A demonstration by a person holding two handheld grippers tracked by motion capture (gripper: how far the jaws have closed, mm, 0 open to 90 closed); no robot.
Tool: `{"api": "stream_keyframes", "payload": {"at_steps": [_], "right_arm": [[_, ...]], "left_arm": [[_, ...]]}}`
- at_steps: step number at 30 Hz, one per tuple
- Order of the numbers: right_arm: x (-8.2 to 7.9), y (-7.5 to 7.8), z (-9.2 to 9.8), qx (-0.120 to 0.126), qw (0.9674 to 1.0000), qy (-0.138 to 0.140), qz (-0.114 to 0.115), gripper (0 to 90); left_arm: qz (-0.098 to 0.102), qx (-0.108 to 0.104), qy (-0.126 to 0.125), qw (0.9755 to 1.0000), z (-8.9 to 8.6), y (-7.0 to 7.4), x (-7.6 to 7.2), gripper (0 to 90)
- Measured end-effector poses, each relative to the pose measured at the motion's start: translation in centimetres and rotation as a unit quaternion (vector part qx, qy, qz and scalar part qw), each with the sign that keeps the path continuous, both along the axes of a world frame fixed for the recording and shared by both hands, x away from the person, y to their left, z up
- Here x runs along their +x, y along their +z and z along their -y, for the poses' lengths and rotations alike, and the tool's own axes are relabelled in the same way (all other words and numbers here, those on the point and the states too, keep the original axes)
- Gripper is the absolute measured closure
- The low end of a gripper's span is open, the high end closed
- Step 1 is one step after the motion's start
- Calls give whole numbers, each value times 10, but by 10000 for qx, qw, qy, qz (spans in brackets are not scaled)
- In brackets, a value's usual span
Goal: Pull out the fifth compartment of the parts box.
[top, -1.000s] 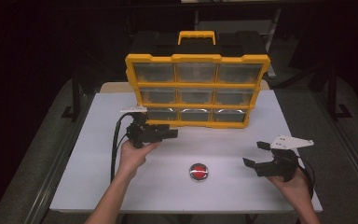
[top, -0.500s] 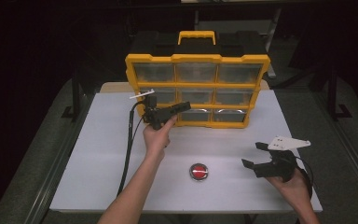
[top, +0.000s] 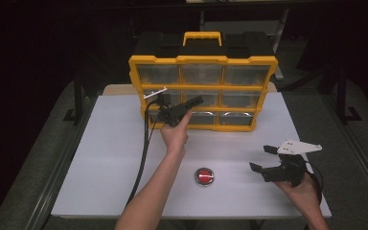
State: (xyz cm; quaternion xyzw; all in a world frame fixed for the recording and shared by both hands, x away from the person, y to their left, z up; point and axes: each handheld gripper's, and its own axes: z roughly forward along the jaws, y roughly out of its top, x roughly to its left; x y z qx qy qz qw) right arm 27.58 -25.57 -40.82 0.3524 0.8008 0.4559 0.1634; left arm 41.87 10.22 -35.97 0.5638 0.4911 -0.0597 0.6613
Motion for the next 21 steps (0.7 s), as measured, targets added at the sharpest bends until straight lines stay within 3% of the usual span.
{"api": "stream_keyframes", "payload": {"at_steps": [7, 12, 21], "right_arm": [[1, 0, 4, 53, 10000, -33, 30, 148], [-1, 1, 4, 86, 9999, -36, 54, 149], [-1, 0, 2, 51, 10000, 19, 39, 167]], "left_arm": [[-1, -222, 81, 9997, 4, 3, 3, 722], [-3, -160, 143, 9998, 4, 2, 4, 773], [-134, -343, 218, 9991, 5, 2, 3, 788]]}}
